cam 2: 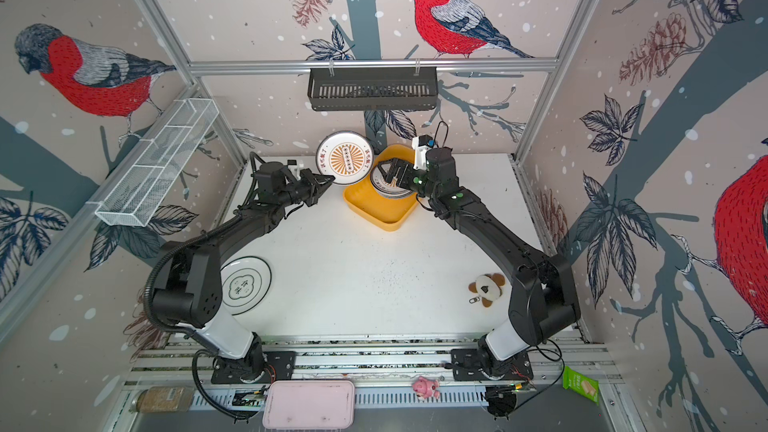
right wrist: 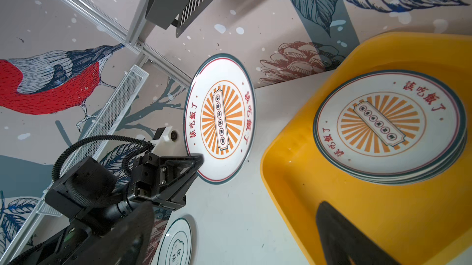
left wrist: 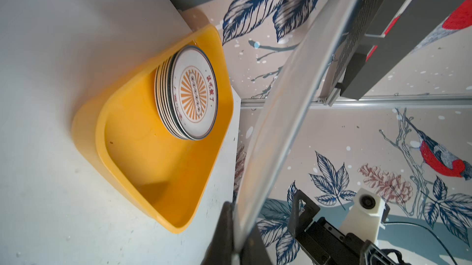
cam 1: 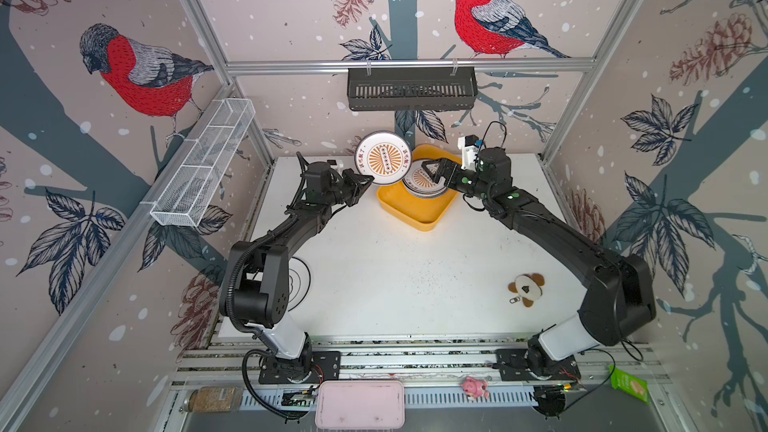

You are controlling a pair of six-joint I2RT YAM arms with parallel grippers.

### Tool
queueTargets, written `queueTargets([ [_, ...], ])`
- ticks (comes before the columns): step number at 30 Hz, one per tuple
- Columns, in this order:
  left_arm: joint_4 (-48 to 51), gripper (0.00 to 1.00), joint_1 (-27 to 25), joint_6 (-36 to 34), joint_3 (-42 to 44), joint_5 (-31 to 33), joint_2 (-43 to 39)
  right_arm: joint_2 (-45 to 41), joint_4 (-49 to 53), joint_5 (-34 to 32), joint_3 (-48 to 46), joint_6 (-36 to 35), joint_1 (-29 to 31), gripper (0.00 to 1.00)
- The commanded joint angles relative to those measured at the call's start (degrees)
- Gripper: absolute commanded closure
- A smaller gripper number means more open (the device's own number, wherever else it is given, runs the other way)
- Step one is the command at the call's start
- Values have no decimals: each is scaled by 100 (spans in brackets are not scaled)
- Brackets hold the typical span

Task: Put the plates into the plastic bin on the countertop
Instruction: 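Close the right gripper on the sunburst plate's rim above the bin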

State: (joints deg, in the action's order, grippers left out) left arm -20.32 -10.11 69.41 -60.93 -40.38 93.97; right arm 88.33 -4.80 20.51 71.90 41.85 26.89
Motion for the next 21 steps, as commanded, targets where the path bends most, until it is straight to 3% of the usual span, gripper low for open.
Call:
queueTargets([
  [1, -163, 100, -213, -184, 33, -575, -194, -78, 115, -300, -31, 69, 139, 0],
  [5, -129, 99, -516, -250, 112, -740, -400, -189, 200, -579, -75, 95, 327, 3],
  [9, -164, 100, -612, -244, 259, -770, -604, -336, 155, -809, -262, 262, 366, 14],
  [21, -412, 99, -617, -174, 257, -1214, -609, -579, -203, -802, -682, 567, 398, 71],
])
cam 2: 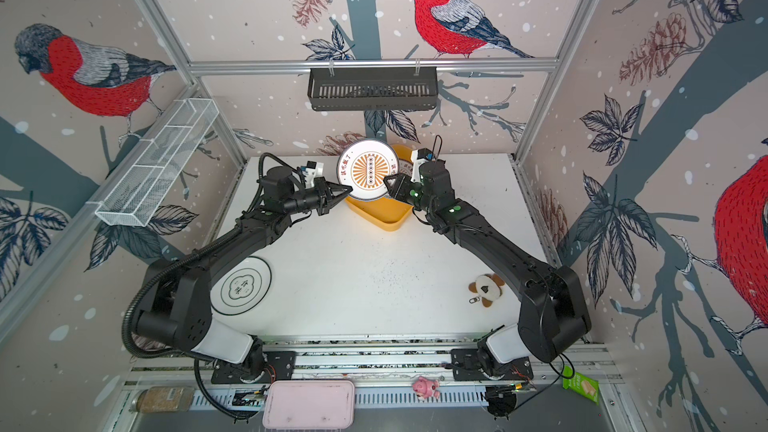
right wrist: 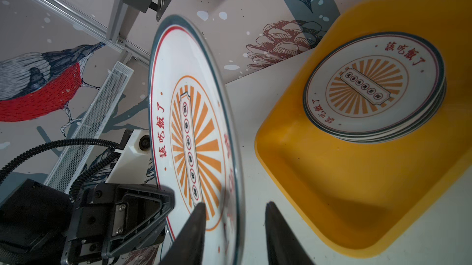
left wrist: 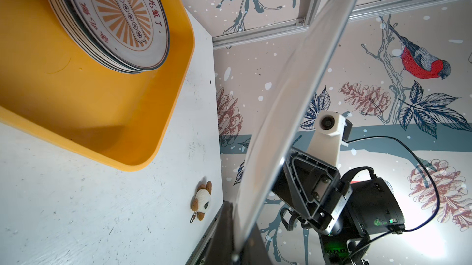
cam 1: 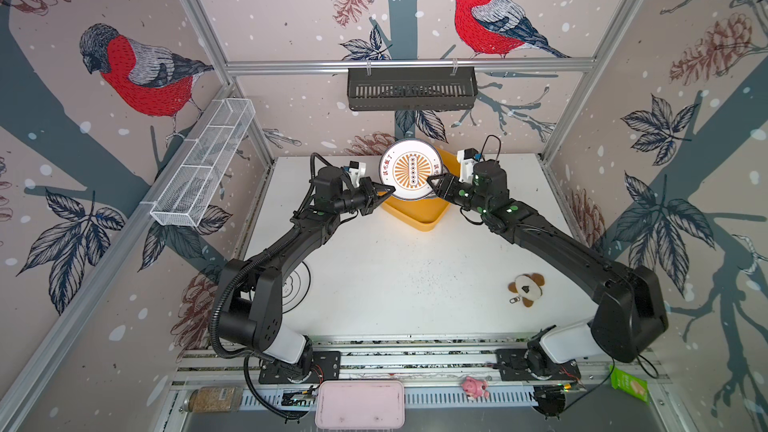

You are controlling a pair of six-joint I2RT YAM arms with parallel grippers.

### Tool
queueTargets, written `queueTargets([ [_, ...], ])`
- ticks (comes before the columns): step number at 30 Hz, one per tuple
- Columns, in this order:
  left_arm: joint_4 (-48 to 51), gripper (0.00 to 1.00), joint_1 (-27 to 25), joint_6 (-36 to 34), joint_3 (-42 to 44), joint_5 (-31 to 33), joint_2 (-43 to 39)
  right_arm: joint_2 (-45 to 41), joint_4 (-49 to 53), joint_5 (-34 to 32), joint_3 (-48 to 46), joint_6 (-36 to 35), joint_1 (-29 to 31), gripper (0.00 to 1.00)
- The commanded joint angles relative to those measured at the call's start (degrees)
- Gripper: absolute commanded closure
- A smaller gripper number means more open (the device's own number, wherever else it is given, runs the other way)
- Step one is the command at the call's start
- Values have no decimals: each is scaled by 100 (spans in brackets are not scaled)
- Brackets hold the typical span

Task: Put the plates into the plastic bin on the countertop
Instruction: 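Close the right gripper on the sunburst plate's rim above the bin, then lower the sunburst plate into the bin with the right gripper while the left arm withdraws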

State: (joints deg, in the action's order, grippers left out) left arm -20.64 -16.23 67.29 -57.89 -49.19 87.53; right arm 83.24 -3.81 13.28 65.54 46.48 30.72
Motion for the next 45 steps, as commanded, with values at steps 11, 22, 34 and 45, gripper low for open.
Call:
queueTargets([
  [11, -510, 88, -12, 47, -126, -362, 84, 14, -410, -5, -10, 231, 9, 97],
  [22, -34, 35, 19, -369, -351, 54, 65, 154, -348, 50, 157, 273, -179, 97],
  [34, 2825, 14, 57, -1996, -494, 3774, -1325, 654, -327, 250, 373, 482, -715, 97],
  [45, 3540, 9, 94, -1974, -65, 5301, -2372, 2050, -70, 341, 1286, 713, -1234, 97],
])
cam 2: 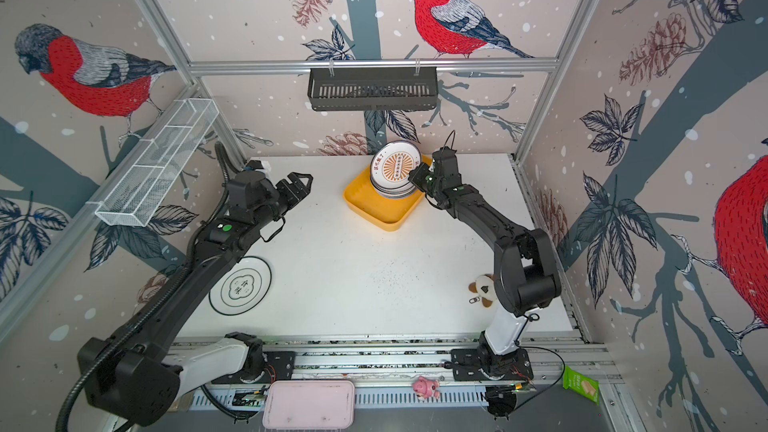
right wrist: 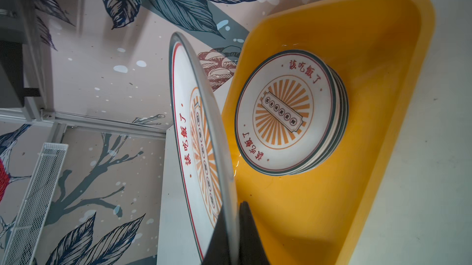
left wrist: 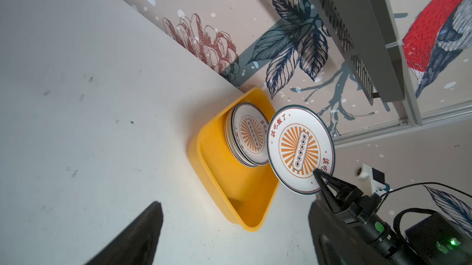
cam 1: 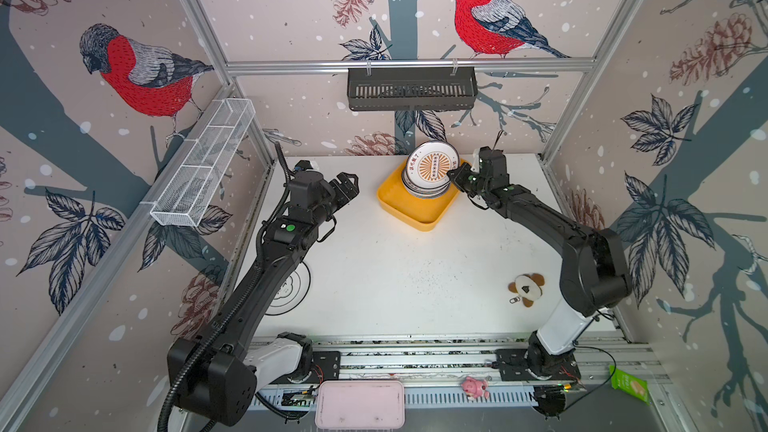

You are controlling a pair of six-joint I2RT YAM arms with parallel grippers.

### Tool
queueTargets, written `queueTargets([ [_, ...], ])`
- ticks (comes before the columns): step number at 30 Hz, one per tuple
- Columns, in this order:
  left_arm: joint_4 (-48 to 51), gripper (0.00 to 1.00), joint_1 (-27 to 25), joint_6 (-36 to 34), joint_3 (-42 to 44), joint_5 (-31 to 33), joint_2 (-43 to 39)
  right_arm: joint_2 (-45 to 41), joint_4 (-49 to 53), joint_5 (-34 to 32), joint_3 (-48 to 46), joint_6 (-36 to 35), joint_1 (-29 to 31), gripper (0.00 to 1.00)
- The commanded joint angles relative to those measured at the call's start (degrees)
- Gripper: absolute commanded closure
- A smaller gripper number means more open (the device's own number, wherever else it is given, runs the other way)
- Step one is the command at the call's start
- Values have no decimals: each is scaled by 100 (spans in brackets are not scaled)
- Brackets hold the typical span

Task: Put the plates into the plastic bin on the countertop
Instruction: 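Lower the sunburst plate into the bin with the right gripper while the left arm withdraws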

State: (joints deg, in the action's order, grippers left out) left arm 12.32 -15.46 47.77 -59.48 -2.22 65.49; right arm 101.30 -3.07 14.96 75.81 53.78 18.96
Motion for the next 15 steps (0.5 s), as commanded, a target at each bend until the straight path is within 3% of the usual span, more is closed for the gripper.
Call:
queueTargets([
  [1, 314, 9, 17, 24, 152, 762, -294, 404, -122, 228, 397, -8, -82, 97],
  [6, 837, 4, 138, 141, 386, 1467, -749, 1090, 229, 304, 1075, -39, -129, 97],
  [10, 1205, 4, 518, 110, 610, 1755, -1125, 1592, 438, 523, 1478, -8, -199, 97],
  [15, 1603, 4, 1239, 75, 960, 1625, -1505, 2013, 558, 609, 1834, -25, -225, 97],
])
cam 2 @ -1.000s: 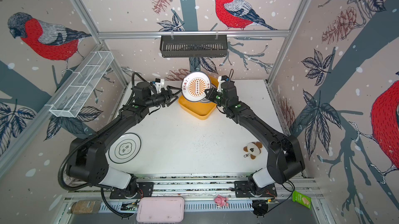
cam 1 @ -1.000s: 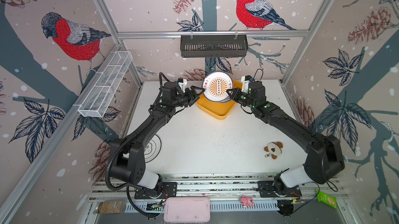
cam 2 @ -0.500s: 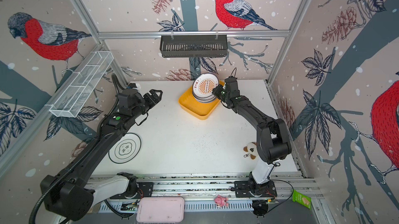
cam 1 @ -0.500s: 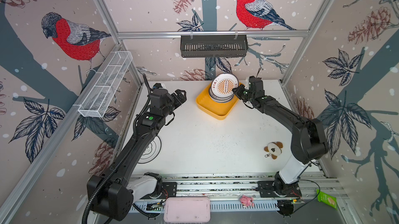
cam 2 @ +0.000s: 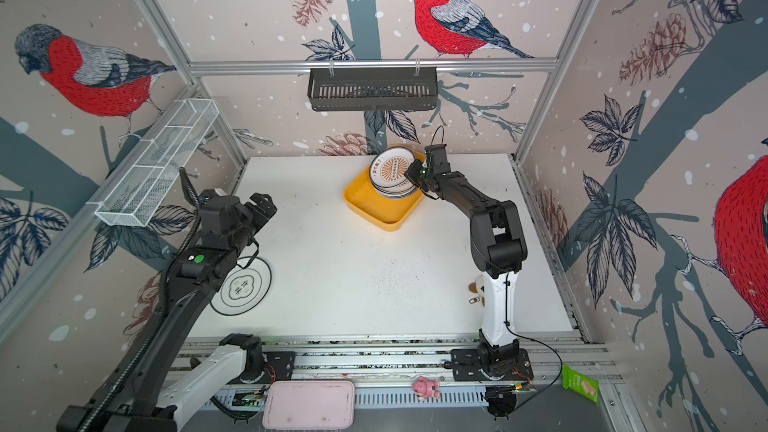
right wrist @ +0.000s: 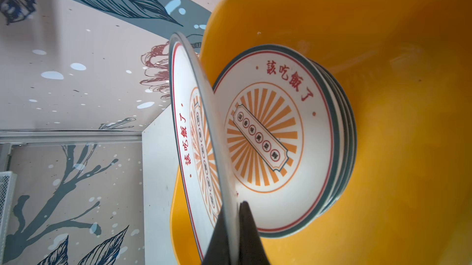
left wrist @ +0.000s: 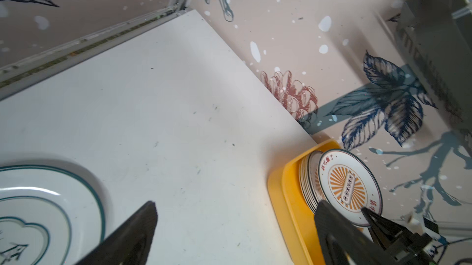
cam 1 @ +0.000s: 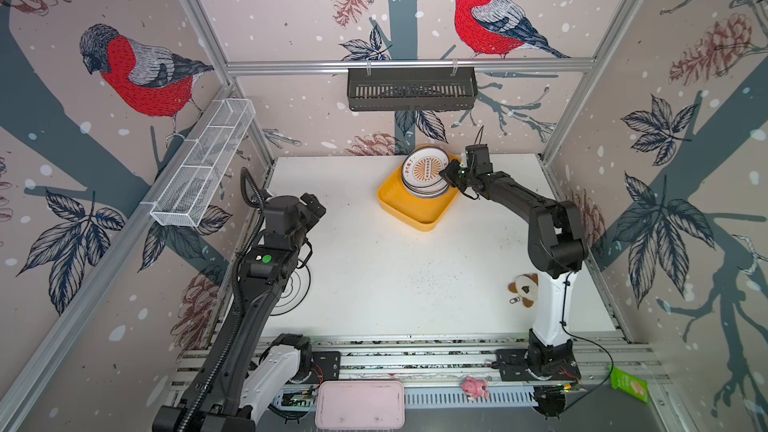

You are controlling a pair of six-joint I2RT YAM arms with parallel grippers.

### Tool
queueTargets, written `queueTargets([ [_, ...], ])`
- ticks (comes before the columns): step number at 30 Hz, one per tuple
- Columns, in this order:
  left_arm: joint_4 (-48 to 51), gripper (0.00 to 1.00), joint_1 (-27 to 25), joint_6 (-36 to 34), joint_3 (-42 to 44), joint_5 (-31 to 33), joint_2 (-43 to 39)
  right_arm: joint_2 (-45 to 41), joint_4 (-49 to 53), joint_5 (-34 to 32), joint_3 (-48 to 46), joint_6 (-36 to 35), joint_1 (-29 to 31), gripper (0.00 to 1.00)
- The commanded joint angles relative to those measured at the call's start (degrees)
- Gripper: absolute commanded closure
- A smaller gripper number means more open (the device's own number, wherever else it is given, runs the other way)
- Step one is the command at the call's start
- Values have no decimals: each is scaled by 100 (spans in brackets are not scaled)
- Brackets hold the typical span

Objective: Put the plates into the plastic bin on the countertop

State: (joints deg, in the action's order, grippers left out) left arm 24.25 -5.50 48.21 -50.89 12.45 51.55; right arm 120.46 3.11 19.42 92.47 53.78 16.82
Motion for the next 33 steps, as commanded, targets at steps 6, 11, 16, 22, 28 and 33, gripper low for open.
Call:
queueTargets([
  [6, 539, 4, 1105, 13, 460, -245, -365, 359, 44, 185, 355, -6, -97, 97],
  [11, 580, 4, 1702, -48, 652, -505, -418, 486, 136, 193, 436, 26, -167, 97],
  [16, 590, 4, 2246, -161, 849, -692, -448, 567, 186, 209, 435, 27, -196, 97],
  [22, 539, 4, 3234, -250, 1231, -1232, -433, 608, 332, 220, 434, -33, -238, 94],
  [28, 467, 4, 3907, -268, 1586, -1514, -374, 652, 421, 281, 442, -103, -300, 88],
  [33, 507, 4, 4055, -316, 1672, -1390, -278, 704, 512, 410, 479, -172, -358, 84],
])
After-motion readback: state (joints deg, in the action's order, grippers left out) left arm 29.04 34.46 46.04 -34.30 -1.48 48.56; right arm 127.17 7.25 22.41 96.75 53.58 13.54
